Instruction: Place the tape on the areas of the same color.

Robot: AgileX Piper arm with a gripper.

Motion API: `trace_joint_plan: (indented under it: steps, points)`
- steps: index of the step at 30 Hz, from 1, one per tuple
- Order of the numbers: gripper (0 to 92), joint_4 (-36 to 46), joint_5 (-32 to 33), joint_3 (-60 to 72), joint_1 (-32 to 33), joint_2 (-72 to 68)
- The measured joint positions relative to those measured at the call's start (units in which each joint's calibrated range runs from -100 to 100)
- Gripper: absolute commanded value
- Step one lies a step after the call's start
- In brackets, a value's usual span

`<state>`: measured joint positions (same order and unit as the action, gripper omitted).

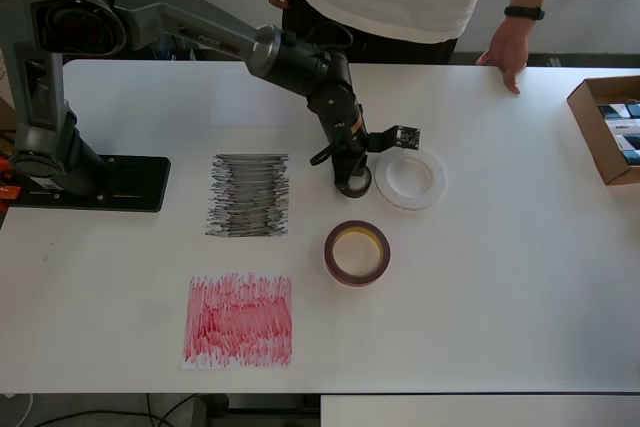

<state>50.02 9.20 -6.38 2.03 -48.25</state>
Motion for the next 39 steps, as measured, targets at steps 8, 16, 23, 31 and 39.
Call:
trace_joint_plan:
  steps: [8, 16, 23, 31, 39]
  points:
    - [4.0, 0.0, 0.0, 0.2, 0.0, 0.0]
    - [0.1, 1.2, 0.0, -0.7, 0.0, 1.0]
    - [0.1, 5.4, -3.8, -4.5, -0.1, 6.6]
    - [0.1, 5.8, -11.3, -16.4, -2.0, 20.7]
    - [0.1, -4.6, -20.1, -32.6, -5.0, 32.9]
